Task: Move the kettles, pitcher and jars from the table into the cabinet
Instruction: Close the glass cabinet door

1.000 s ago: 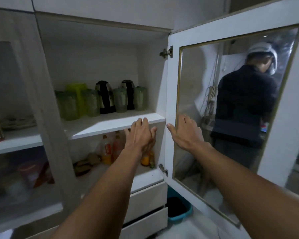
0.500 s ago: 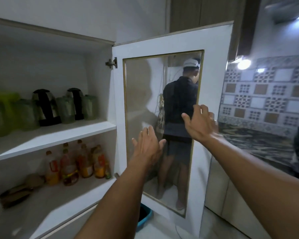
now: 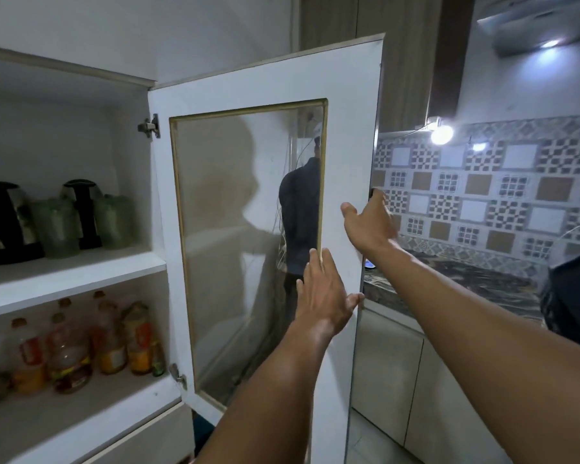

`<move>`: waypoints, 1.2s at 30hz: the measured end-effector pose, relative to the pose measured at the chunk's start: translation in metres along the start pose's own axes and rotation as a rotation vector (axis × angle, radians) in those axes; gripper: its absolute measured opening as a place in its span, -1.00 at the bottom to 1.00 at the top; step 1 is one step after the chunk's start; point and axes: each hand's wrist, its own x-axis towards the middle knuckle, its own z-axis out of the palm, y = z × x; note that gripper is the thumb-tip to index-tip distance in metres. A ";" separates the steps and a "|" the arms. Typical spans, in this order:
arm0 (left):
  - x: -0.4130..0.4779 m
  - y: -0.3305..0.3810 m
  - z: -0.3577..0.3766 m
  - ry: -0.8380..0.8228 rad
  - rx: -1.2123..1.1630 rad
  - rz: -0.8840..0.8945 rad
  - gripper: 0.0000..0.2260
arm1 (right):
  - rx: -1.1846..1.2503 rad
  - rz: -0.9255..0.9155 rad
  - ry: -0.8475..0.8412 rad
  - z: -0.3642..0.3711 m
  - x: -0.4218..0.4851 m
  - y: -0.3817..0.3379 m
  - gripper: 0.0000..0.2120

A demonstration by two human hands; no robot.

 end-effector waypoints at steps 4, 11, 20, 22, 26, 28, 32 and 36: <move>0.002 -0.005 0.004 0.025 -0.006 -0.034 -0.04 | -0.033 0.008 0.065 -0.001 0.004 0.004 -0.71; -0.035 -0.006 -0.011 0.143 -0.071 -0.056 0.03 | -0.002 -0.103 0.076 -0.001 -0.050 -0.019 -0.72; -0.129 -0.058 -0.095 0.268 -0.190 -0.060 -0.19 | 0.024 -0.216 0.011 0.018 -0.183 -0.104 -0.74; -0.154 -0.084 -0.117 0.275 -0.235 -0.080 -0.23 | 0.044 -0.263 0.017 0.035 -0.217 -0.130 -0.73; -0.204 -0.122 -0.173 0.330 -0.435 -0.140 -0.57 | 0.091 -0.401 -0.011 0.075 -0.276 -0.180 -0.70; -0.226 -0.144 -0.201 0.382 -0.414 -0.205 -0.70 | 0.135 -0.445 -0.050 0.098 -0.299 -0.205 -0.70; -0.254 -0.199 -0.258 0.407 -0.266 -0.338 -0.70 | 0.188 -0.505 -0.201 0.152 -0.325 -0.252 -0.63; -0.263 -0.261 -0.311 0.446 -0.191 -0.538 -0.73 | 0.206 -0.637 -0.377 0.207 -0.335 -0.294 -0.59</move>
